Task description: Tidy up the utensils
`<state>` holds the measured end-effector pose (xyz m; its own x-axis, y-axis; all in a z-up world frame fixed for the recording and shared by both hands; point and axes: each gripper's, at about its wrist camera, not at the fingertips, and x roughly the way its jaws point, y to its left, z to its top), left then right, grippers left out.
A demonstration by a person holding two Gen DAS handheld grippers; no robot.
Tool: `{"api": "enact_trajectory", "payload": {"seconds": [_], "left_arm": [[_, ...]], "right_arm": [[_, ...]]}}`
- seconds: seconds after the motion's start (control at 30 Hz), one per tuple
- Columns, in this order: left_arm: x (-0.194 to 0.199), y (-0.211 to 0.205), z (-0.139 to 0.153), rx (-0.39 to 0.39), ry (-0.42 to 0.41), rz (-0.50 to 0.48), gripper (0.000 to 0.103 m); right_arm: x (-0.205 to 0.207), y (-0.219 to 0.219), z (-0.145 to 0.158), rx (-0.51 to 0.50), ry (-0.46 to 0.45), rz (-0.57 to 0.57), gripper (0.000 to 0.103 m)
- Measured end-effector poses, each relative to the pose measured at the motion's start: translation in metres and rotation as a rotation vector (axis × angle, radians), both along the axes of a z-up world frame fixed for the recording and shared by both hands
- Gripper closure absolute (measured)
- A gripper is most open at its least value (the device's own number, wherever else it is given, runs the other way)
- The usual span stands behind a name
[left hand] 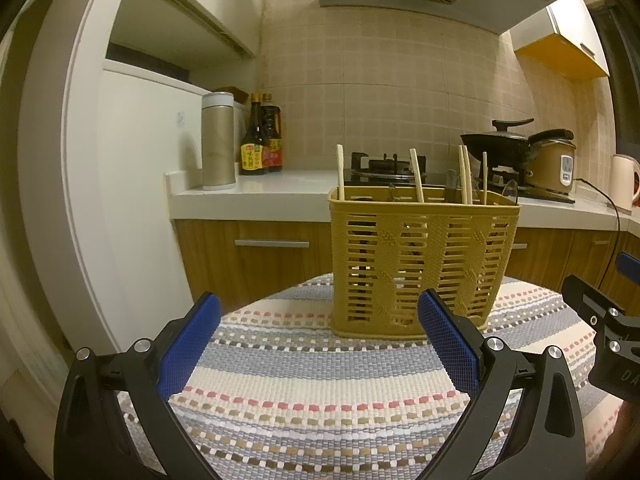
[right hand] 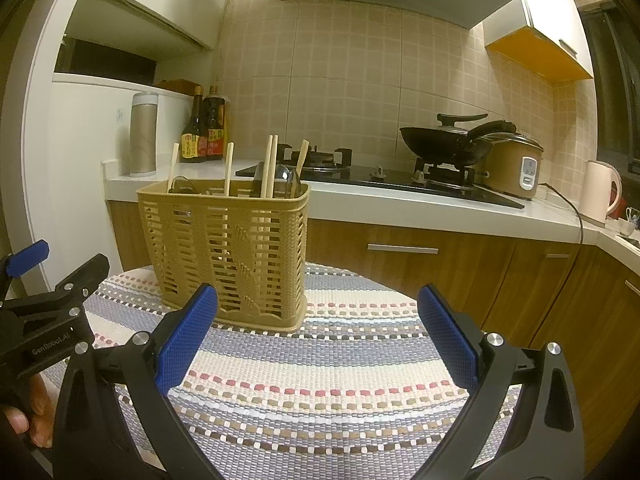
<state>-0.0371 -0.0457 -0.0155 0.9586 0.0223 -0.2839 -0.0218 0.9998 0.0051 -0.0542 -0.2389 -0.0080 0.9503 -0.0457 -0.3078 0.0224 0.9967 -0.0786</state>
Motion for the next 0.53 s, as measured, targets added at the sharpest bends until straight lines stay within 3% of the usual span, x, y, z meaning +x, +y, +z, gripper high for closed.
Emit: {"api": "enact_trajectory", "payload": {"seconds": [0.2,0.53], "left_arm": [[-0.002,-0.002,0.001,0.017,-0.018,0.010,0.007],[0.000,0.008,0.004,-0.041,-0.005,0.002,0.007]], "right_arm": [[0.000,0.001,0.000,-0.009,0.001,-0.004,0.007],[0.001,0.000,-0.001,-0.005,0.004,-0.010,0.007]]}}
